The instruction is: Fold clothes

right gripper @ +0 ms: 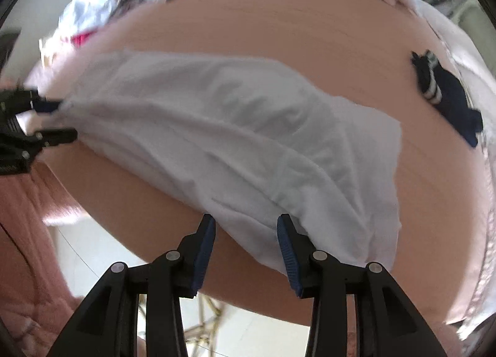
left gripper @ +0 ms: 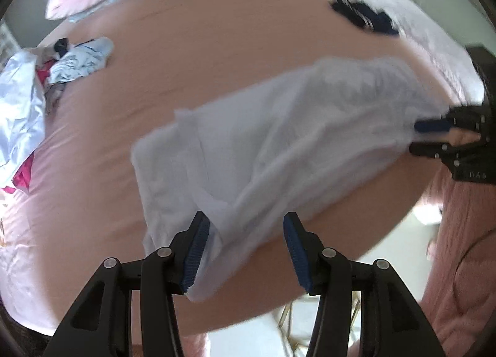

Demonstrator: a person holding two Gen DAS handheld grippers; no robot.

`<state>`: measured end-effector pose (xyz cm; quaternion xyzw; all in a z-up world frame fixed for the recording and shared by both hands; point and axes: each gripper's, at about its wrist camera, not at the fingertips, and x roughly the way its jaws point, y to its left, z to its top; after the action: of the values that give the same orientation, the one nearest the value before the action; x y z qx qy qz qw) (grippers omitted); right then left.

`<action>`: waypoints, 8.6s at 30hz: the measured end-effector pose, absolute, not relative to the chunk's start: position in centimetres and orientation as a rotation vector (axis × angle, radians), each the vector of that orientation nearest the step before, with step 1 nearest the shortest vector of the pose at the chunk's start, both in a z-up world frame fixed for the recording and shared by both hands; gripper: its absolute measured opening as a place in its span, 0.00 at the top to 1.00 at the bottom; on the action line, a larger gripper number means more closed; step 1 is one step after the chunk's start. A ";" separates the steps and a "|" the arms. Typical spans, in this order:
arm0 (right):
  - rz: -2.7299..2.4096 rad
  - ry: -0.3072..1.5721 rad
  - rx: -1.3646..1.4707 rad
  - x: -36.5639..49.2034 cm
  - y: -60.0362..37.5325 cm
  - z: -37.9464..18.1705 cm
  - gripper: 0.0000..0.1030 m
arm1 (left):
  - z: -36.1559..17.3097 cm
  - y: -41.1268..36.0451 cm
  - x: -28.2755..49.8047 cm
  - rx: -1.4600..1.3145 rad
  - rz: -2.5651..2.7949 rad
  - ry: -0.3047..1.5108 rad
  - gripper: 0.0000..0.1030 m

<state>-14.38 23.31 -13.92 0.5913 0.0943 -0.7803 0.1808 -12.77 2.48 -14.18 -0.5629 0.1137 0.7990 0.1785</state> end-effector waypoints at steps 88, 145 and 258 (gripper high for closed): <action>-2.368 -0.221 1.688 -22.5 32.8 -16.3 0.81 | -17.8 -8.3 -20.1 -1.672 2.350 -0.269 0.87; -2.333 -0.118 1.718 -13.4 27.1 -14.0 0.75 | -15.7 12.7 -13.1 -1.176 2.018 0.276 0.67; -2.233 0.126 1.486 -16.4 22.2 -16.3 0.60 | -17.0 3.2 -10.8 -1.560 2.322 0.100 0.74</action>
<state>-16.40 22.24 -16.27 0.5389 0.0458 -0.8101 0.2263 -10.78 3.19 -17.04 -0.5490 0.0352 0.8175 0.1705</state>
